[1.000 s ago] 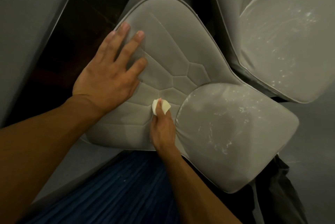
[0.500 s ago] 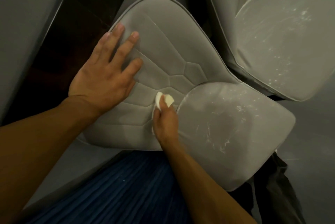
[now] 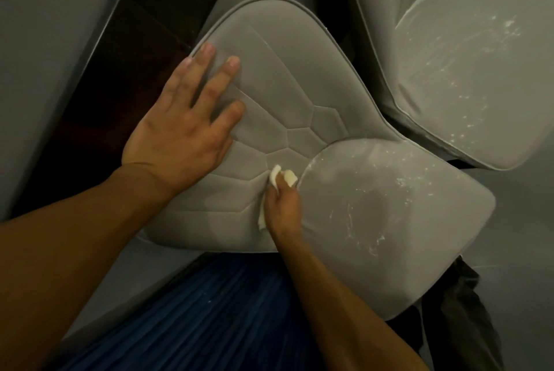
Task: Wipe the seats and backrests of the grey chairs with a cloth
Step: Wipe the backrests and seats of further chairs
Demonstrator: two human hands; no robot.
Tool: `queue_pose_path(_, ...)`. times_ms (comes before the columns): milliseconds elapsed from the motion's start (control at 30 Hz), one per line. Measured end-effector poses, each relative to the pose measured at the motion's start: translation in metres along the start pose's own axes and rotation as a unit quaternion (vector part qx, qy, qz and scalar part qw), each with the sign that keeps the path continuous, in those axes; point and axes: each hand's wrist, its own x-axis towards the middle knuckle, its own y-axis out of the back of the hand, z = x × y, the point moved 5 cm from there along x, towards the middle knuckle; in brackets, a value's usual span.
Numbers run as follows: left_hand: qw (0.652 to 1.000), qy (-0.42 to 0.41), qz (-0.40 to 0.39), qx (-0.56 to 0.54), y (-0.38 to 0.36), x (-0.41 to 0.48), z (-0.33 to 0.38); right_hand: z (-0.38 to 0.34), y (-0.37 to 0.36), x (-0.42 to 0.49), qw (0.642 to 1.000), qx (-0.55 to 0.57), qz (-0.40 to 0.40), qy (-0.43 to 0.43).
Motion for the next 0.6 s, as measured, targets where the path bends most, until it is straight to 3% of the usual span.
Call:
queue_pose_path(67,1.000,0.000,-0.006,0.002,0.001,0.001,0.000,-0.020,-0.002,-0.020,0.997,0.054,0.023,0.054)
queue_pose_path(167,1.000,-0.001,-0.017,0.014,0.002,0.001,0.000,-0.015,-0.008,-0.035,0.993,0.037,0.048,0.103)
queue_pose_path(233,1.000,0.001,-0.016,0.009,0.003,0.001,0.000,-0.002,-0.005,-0.021,0.996,0.009,0.072,0.057)
queue_pose_path(300,1.000,-0.001,-0.016,0.006,0.002,0.001,0.000,0.015,-0.005,0.000,0.997,0.053,0.059,-0.027)
queue_pose_path(367,1.000,-0.001,-0.009,0.001,0.002,0.002,0.001,0.029,-0.007,0.022,0.996,0.043,0.005,-0.077)
queue_pose_path(467,1.000,0.003,-0.003,-0.006,0.002,0.001,0.000,0.039,-0.002,0.043,0.985,0.081,0.032,-0.149)
queue_pose_path(533,1.000,0.002,-0.004,-0.007,0.001,0.002,0.000,0.028,0.000,0.037,0.984,0.095,0.035,-0.144)
queue_pose_path(600,1.000,0.002,-0.007,-0.008,0.000,0.002,0.000,0.012,0.000,0.018,0.990,0.112,0.018,-0.086)
